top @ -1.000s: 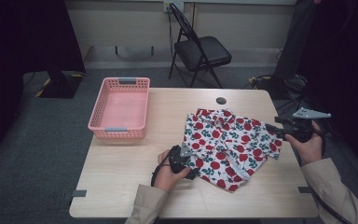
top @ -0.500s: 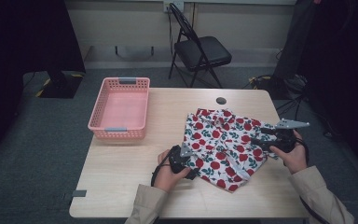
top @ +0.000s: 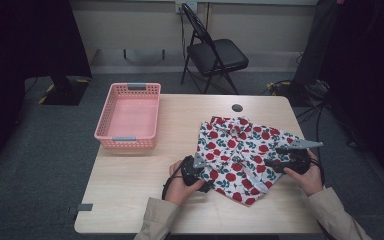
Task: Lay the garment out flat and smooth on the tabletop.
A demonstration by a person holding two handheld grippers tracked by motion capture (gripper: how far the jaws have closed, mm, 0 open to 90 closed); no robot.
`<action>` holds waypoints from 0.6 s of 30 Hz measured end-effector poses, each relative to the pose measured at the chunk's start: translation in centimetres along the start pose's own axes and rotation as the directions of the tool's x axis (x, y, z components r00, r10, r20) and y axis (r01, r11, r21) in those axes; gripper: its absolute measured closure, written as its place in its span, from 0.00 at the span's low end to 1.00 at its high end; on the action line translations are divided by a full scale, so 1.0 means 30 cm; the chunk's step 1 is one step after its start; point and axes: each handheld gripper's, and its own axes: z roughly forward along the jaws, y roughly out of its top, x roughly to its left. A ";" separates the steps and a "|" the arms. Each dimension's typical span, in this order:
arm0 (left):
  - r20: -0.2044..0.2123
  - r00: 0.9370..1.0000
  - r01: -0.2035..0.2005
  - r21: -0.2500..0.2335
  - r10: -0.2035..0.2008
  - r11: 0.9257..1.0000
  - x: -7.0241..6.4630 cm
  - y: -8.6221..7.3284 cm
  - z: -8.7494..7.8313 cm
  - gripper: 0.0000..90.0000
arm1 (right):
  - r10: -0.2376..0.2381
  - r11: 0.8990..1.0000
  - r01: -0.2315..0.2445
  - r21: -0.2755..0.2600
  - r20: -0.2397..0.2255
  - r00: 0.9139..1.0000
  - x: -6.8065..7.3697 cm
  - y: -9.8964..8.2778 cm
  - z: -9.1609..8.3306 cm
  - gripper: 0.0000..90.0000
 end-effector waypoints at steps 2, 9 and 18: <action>0.000 1.000 0.000 0.000 0.000 1.000 0.000 0.000 0.000 0.18 | 0.001 1.000 -0.001 0.007 -0.001 1.000 0.001 -0.015 0.006 0.20; 0.000 1.000 -0.001 0.000 0.001 1.000 0.000 0.000 0.000 0.18 | 0.002 0.999 -0.002 0.034 0.000 1.000 0.001 -0.048 0.019 0.21; -0.001 1.000 -0.001 0.000 0.001 1.000 0.000 0.000 0.000 0.18 | -0.012 0.999 0.011 0.051 0.011 1.000 0.004 -0.068 0.026 0.22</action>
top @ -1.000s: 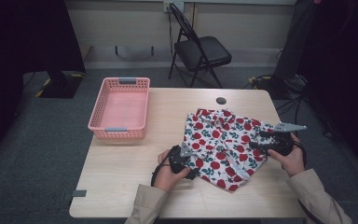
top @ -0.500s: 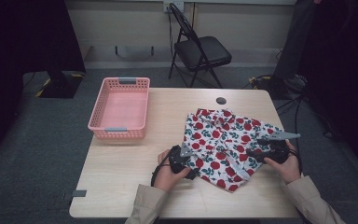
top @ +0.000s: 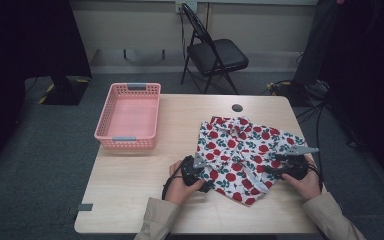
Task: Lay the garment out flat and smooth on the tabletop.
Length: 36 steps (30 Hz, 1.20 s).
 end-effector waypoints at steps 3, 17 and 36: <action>0.000 1.000 0.000 0.000 0.000 1.000 0.000 0.000 0.000 0.18 | 0.011 1.000 -0.011 0.004 0.002 1.000 -0.007 -0.004 0.000 0.22; 0.000 1.000 0.000 0.000 0.000 1.000 0.000 0.000 0.000 0.18 | -0.025 0.998 0.023 0.059 0.034 0.999 0.000 -0.004 0.009 0.20; -0.006 0.999 0.045 -0.051 -0.045 0.998 -0.012 0.055 -0.019 0.19 | -0.026 0.998 0.024 0.059 0.036 0.999 0.001 -0.005 0.009 0.20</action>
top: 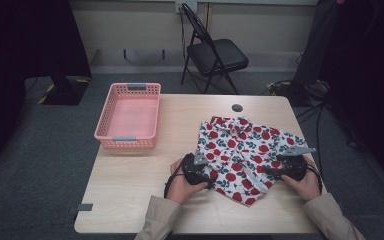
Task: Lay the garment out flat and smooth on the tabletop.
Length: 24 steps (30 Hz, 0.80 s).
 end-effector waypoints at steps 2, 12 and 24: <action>-0.007 1.000 -0.008 -0.018 0.008 1.000 -0.004 0.021 0.002 0.21 | 0.000 1.000 0.000 -0.001 0.001 1.000 0.000 0.000 0.000 0.20; 0.004 0.998 -0.058 0.010 0.058 0.998 -0.004 0.094 0.086 0.38 | 0.000 1.000 0.000 0.000 0.000 1.000 0.000 0.000 0.000 0.20; -0.011 0.996 -0.087 0.063 0.088 0.994 0.012 0.074 0.129 0.86 | 0.001 1.000 -0.001 0.001 -0.004 1.000 -0.001 0.001 0.002 0.20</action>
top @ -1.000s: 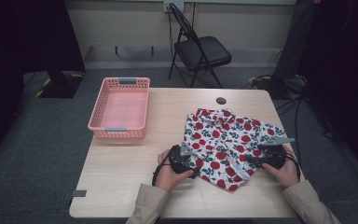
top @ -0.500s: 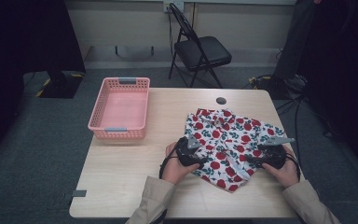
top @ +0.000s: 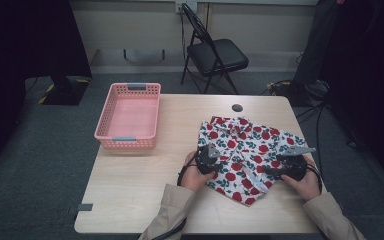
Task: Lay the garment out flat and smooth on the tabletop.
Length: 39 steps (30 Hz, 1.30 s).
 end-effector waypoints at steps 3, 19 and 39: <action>0.000 1.000 0.004 0.006 -0.004 1.000 0.011 -0.002 -0.017 0.88 | -0.001 1.000 0.001 0.000 0.000 1.000 0.000 0.000 0.000 0.20; -0.062 0.993 0.104 -0.018 -0.105 0.994 0.132 -0.113 -0.180 0.90 | -0.001 1.000 0.001 0.000 -0.001 1.000 0.000 0.000 0.000 0.20; -0.057 0.983 0.170 -0.098 -0.177 0.981 0.119 -0.115 -0.225 0.42 | -0.002 1.000 0.002 0.001 -0.003 1.000 0.000 0.000 0.000 0.20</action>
